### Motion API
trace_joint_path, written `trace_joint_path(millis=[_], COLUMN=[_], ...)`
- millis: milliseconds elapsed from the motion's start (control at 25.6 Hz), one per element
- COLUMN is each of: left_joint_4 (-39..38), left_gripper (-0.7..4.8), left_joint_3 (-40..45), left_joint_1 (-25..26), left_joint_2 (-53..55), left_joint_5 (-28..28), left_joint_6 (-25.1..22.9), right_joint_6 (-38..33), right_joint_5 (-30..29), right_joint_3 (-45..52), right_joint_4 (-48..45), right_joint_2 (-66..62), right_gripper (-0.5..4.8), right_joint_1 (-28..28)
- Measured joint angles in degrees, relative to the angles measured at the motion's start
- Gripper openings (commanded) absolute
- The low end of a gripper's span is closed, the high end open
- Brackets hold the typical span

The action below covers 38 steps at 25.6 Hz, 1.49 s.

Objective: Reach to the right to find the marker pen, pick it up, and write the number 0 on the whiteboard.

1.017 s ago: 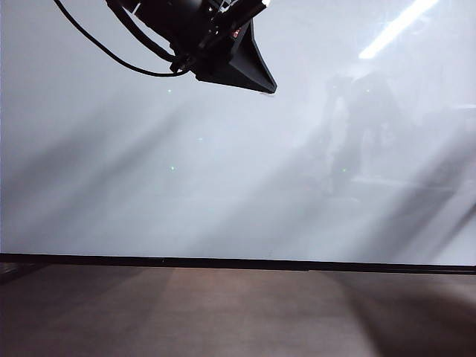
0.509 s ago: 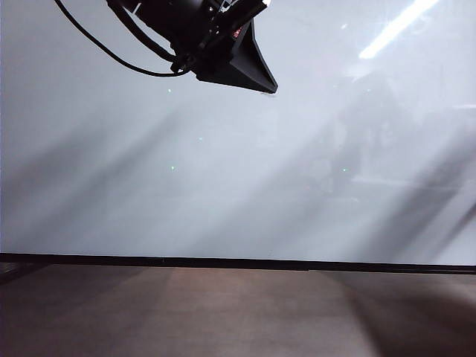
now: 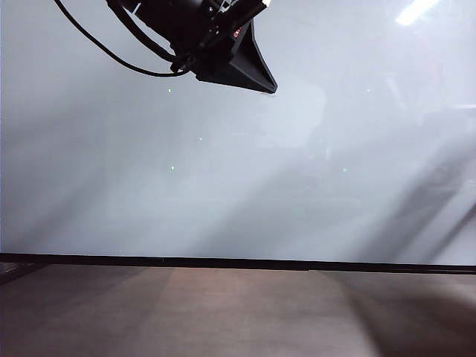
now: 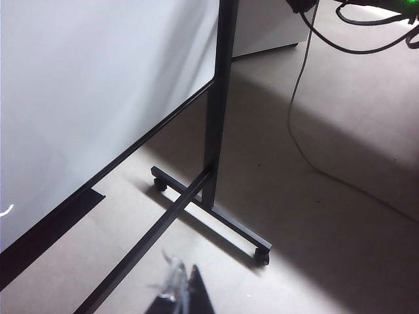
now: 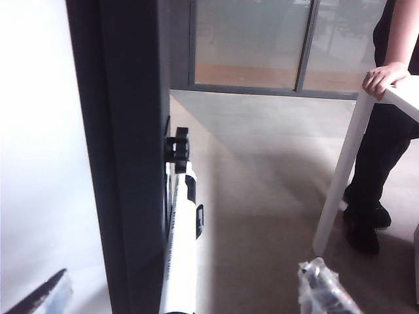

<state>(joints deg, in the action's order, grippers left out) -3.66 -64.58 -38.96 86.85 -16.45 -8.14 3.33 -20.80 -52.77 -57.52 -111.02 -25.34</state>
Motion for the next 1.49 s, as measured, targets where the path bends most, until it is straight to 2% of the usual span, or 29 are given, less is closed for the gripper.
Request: trace_joint_path(millis=[235, 352, 548, 939, 1056, 1096, 1135, 1487], left_joint_4=[0.0, 0.0, 0.0, 0.0, 0.0, 0.0, 0.0, 0.0], left_gripper=[-0.05, -0.05, -0.05, -0.05, -0.05, -0.05, -0.05, -0.05], left_joint_3=[0.0, 0.0, 0.0, 0.0, 0.0, 0.0, 0.0, 0.0], left_joint_1=[0.0, 0.0, 0.0, 0.0, 0.0, 0.0, 0.0, 0.0], left_joint_2=[0.0, 0.0, 0.0, 0.0, 0.0, 0.0, 0.0, 0.0], left_joint_5=[0.0, 0.0, 0.0, 0.0, 0.0, 0.0, 0.0, 0.0], left_joint_6=[0.0, 0.0, 0.0, 0.0, 0.0, 0.0, 0.0, 0.0], right_joint_6=[-0.1, -0.3, -0.3, -8.0, -9.2, -9.3, -9.3, -9.1], right_joint_5=[-0.5, -4.5, -3.3, -3.3, -3.3, -3.3, -3.3, -1.7], right_joint_3=[0.0, 0.0, 0.0, -5.9, -5.9, -5.9, -5.9, -6.8], right_joint_4=[0.1, 3.1, 3.5, 1.8, 1.3, 1.3, 1.3, 1.7], right_joint_2=[0.0, 0.0, 0.0, -6.3, -6.3, -6.4, -6.4, -8.3], right_gripper=[4.40, 4.40, 4.40, 4.39, 4.04, 3.69, 3.57, 3.13], right_joint_1=[0.0, 0.1, 0.1, 0.0, 0.1, 0.1, 0.2, 0.7])
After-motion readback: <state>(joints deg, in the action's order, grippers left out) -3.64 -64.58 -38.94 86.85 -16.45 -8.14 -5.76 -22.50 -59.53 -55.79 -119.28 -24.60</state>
